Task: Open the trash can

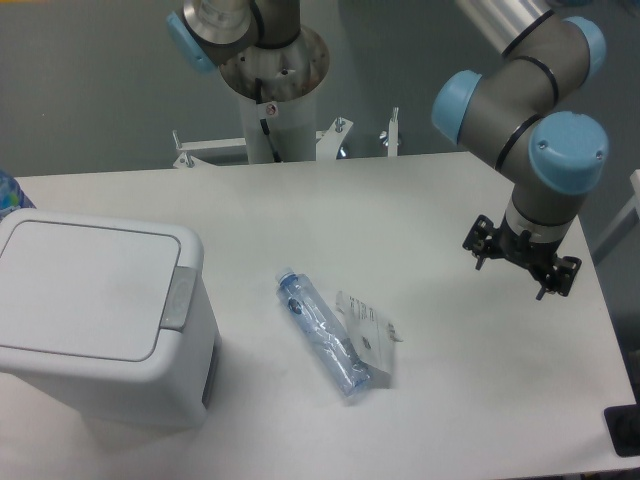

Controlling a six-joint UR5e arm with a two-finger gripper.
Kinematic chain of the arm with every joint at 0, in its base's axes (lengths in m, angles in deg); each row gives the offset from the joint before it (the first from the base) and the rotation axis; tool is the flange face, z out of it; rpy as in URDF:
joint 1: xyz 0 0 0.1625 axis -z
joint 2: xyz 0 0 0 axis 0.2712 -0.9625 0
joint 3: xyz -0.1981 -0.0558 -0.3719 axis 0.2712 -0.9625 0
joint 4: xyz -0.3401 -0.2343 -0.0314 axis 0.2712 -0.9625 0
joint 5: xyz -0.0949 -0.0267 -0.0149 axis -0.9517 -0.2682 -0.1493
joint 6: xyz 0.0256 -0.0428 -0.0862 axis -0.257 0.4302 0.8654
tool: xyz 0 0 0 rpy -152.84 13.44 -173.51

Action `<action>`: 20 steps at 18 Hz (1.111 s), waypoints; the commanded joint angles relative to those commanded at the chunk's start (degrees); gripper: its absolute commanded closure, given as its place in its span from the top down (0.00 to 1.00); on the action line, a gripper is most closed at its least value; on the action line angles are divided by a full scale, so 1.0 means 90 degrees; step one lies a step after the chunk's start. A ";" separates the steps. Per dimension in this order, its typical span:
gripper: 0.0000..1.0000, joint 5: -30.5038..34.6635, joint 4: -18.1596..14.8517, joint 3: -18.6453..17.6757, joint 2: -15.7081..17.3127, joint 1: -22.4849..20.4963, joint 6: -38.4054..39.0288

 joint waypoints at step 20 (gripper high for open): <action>1.00 -0.1542 0.0352 0.0156 0.0732 0.0947 0.2697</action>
